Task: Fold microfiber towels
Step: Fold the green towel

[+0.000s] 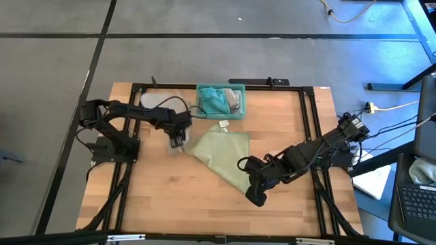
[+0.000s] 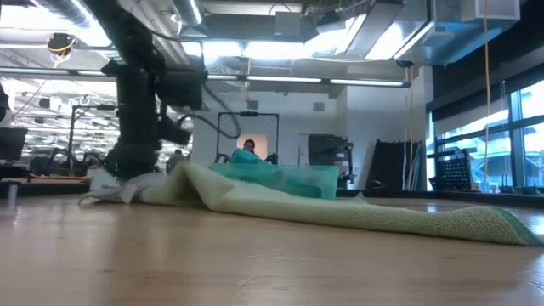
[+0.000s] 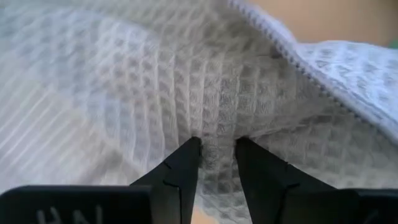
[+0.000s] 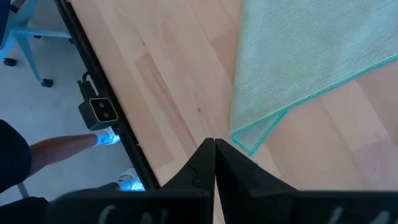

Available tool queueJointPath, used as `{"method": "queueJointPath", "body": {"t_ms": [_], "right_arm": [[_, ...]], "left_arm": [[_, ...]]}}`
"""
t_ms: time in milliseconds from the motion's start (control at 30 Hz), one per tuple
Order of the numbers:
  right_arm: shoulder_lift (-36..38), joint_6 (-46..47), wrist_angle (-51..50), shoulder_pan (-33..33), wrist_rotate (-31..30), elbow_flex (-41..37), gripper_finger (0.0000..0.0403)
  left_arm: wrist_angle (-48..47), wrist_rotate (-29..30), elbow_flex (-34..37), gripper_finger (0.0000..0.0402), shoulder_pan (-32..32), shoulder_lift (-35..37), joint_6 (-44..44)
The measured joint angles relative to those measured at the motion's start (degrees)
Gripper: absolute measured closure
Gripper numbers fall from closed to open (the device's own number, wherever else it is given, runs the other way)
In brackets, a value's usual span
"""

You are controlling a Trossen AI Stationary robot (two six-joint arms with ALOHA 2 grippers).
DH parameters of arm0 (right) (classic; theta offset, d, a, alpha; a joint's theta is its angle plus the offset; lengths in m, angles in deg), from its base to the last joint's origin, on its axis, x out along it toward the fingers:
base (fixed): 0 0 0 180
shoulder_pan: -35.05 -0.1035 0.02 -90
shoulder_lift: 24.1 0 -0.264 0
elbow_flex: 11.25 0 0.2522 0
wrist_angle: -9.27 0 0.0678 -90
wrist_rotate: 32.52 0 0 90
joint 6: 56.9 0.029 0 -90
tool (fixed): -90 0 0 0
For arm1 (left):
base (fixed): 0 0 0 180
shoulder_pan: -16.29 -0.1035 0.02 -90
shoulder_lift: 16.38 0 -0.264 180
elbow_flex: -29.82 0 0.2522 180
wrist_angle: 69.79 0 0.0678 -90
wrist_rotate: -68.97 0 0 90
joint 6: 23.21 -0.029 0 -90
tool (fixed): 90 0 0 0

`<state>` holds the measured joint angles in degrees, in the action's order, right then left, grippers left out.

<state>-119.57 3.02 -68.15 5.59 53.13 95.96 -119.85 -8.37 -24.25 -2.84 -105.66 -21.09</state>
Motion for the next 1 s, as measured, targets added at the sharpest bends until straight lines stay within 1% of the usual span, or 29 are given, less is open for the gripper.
{"method": "queueJointPath", "body": {"t_ms": [100,133,200,333,433,500,567,733,800,900,1000], "right_arm": [[-0.01,-0.07,-0.03,0.00,0.03,0.00,0.0389],[-0.01,-0.14,-0.09,0.00,0.02,0.00,0.0389],[-0.01,-0.39,-0.35,0.43,-0.06,-0.02,0.0389],[-0.04,-1.64,0.14,2.49,0.41,-2.53,0.0389],[-0.06,-2.93,2.70,4.82,4.90,-6.11,0.0389],[-0.12,-3.60,5.18,6.67,8.61,-9.00,0.0389],[-0.12,-5.50,7.28,8.88,10.56,-11.57,0.0389],[-0.12,-12.91,12.65,17.76,15.11,-15.31,0.0385],[-0.12,-17.13,14.67,21.73,17.27,-15.30,0.0375],[-0.12,-21.55,15.47,27.82,18.15,-15.30,0.0346],[-0.12,-26.24,15.05,34.00,17.88,-15.30,0.0310]], "left_arm": [[-4.96,10.85,-0.13,0.0294,-1.82,0.43,2.04],[-6.30,12.72,0.00,0.0294,-2.37,0.97,2.21],[-8.94,14.52,-0.01,0.0294,-3.35,2.63,2.26],[-11.78,12.65,-0.49,0.0294,-4.59,7.25,2.47],[-12.65,11.49,-1.86,0.0294,-4.08,11.96,5.39],[-13.60,9.30,-2.64,0.0294,-3.75,15.77,7.66],[-12.66,7.24,-4.14,0.0294,-2.97,19.52,10.47],[-12.01,2.36,-8.49,0.0294,0.28,26.76,17.46],[-10.78,-0.46,-10.19,0.0294,2.23,29.25,20.55],[-7.85,-4.61,-12.07,0.0294,6.16,32.22,26.77],[-5.77,-5.24,-14.49,0.0294,10.91,34.16,33.20]]}}
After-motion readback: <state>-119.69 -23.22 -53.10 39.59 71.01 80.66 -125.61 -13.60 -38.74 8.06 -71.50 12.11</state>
